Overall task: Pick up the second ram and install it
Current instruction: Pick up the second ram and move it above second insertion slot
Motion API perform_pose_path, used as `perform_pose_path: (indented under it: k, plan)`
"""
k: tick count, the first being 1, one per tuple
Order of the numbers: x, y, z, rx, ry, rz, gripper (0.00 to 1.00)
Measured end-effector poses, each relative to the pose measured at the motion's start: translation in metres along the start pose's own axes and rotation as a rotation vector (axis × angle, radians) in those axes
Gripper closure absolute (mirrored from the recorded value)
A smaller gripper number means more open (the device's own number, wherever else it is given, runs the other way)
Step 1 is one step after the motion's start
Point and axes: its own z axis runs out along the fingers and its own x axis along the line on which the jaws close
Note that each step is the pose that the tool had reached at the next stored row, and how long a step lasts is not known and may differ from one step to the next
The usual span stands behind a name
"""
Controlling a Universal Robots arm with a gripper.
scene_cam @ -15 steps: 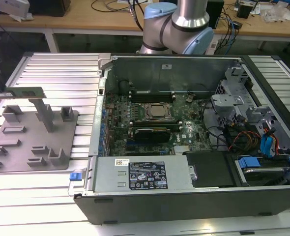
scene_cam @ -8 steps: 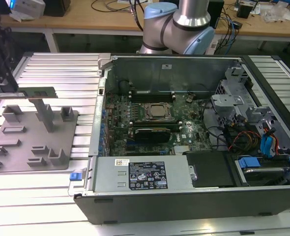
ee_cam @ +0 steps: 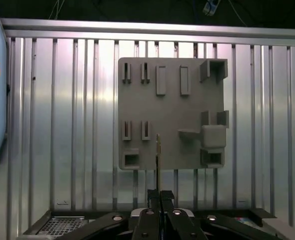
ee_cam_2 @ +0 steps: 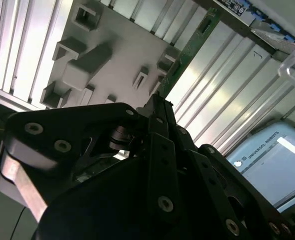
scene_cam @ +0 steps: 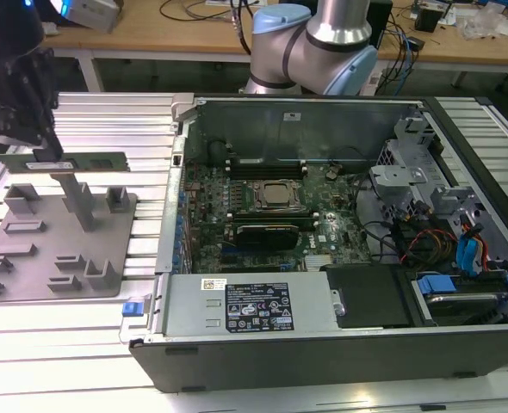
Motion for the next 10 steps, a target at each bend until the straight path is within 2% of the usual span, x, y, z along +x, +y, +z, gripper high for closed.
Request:
perform_pose_path:
  k: [4, 6, 8, 10]
  plan:
    - [0.0001, -0.0185, -0.0008, 0.0000, -0.0001, 0.000, 0.91]
    - [0.0003, -0.0331, -0.0014, -0.0001, 0.0000, 0.000, 0.91]
    - [0.0003, -0.0404, -0.0017, -0.0001, -0.0002, 0.000, 0.91]
    - [0.0004, -0.0525, -0.0023, -0.0003, 0.0000, 0.000, 0.91]
